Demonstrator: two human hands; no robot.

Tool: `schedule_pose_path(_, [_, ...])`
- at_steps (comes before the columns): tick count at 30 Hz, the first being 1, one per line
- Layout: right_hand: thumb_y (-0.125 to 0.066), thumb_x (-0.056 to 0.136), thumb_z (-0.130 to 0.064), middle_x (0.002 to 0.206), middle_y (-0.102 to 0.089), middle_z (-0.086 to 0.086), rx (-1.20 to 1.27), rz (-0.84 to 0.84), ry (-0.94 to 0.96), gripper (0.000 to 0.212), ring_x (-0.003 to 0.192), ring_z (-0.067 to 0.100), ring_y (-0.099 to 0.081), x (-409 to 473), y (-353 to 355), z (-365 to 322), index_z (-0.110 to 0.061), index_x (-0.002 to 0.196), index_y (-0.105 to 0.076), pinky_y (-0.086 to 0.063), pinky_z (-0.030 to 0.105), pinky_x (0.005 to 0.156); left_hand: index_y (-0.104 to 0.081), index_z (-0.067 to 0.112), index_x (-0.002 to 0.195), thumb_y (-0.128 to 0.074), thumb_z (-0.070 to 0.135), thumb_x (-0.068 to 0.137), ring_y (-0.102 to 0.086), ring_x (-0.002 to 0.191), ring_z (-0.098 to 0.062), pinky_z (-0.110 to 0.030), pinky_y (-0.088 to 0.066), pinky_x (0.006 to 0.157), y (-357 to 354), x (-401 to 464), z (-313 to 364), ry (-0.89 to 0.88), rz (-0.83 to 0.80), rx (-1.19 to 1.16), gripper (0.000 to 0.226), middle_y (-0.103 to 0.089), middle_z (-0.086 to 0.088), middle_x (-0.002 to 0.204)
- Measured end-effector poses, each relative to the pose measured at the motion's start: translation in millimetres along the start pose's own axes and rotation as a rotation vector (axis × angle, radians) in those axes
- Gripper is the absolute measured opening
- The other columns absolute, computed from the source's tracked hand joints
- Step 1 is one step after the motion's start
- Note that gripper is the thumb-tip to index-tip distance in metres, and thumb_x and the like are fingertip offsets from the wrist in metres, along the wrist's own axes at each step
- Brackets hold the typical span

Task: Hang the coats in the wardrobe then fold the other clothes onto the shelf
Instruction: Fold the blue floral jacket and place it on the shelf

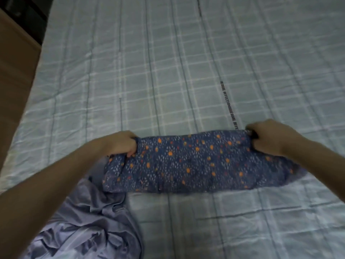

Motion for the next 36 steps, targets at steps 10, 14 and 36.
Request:
schedule_pose_path(10, [-0.055,0.084,-0.014,0.145,-0.042,0.014,-0.051,0.559,-0.145,0.047,0.132,0.033,-0.039,-7.5,-6.2,-39.2,-0.010,0.131,-0.048,-0.019,0.064,0.109,-0.049,0.015,0.131,-0.053,0.020,0.075,-0.035,0.136,-0.032,-0.052,-0.026,0.113,0.5,-25.4,43.0,-0.384,0.781,0.335,0.056,-0.035,-0.009,0.152])
schedule_pose_path(14, [-0.038,0.093,-0.038,0.153,-0.037,0.005,0.018,0.530,-0.088,0.049,0.143,0.024,-0.030,-19.7,-38.4,-73.0,-0.022,0.138,-0.047,-0.007,0.062,0.112,-0.035,0.025,0.148,-0.034,0.033,0.095,-0.014,0.149,-0.024,-0.056,-0.004,0.118,-44.6,-42.1,35.6,-0.453,0.829,0.237,0.054,-0.016,-0.001,0.162])
schedule_pose_path(36, [-0.051,0.078,-0.063,0.089,-0.066,0.029,0.511,0.492,-0.543,0.059,0.087,0.047,-0.062,-43.2,-44.1,81.0,-0.006,0.092,-0.063,-0.044,0.043,0.071,-0.049,0.008,0.086,-0.045,0.046,0.099,-0.060,0.082,-0.048,-0.047,-0.042,0.073,0.1,-25.8,-63.5,0.045,0.947,-0.173,0.040,-0.062,-0.029,0.079])
Point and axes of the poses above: each hand's wrist, its own x-axis towards the middle knuckle, its own y-axis out of the back of the hand, z = x × y, the point moved 9 cm from there along x, towards the middle knuckle
